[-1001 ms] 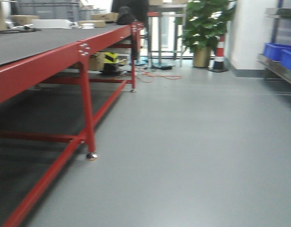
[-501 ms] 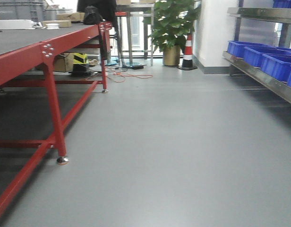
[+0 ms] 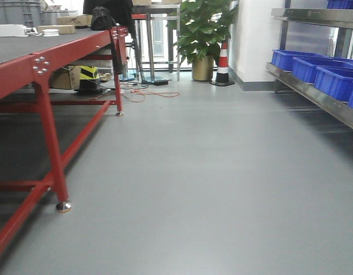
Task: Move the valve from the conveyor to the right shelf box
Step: 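Drive the base away from the red-framed conveyor holding both valves, then drive up to the steel shelf with blue boxes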
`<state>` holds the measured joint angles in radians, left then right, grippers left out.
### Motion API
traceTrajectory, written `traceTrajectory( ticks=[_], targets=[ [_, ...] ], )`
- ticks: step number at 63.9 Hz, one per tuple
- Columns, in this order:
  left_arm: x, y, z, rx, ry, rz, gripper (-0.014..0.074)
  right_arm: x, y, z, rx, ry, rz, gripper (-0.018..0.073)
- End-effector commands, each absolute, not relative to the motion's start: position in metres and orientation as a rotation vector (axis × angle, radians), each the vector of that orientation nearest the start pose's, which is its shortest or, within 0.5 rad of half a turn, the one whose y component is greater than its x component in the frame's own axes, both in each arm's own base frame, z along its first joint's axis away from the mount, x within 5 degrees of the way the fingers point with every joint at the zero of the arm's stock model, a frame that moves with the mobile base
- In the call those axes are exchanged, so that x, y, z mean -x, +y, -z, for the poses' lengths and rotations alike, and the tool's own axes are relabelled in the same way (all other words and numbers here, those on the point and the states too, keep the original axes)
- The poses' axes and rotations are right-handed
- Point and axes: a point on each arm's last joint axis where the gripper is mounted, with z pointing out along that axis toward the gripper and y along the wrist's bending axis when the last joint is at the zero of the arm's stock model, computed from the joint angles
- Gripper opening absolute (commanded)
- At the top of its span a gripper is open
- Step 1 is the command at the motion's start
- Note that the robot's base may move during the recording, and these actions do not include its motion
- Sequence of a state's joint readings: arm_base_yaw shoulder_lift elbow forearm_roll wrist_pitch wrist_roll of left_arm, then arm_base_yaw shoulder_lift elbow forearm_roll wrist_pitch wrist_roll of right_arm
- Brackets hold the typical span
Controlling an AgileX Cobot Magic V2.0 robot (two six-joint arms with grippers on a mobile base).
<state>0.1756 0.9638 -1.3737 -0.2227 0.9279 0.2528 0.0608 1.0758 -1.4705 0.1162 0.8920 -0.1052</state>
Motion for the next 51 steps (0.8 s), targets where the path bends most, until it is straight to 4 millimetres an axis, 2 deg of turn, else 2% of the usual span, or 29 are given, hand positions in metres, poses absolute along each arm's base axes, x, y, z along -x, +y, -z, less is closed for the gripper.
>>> traceTrajectory(
  ticks=[1,51],
  targets=[
    [-0.1594,0.0111,-0.4887,-0.05,1.904,-0.009,-0.0111,-0.1911,0.0176,-0.503,0.134,1.867,-0.092,-0.0153],
    [-0.1594,0.0111,-0.4887,-0.05,1.904,-0.009,-0.0111,-0.1914,0.0176,-0.5039,0.133,1.857,-0.091,-0.0153]
  ],
)
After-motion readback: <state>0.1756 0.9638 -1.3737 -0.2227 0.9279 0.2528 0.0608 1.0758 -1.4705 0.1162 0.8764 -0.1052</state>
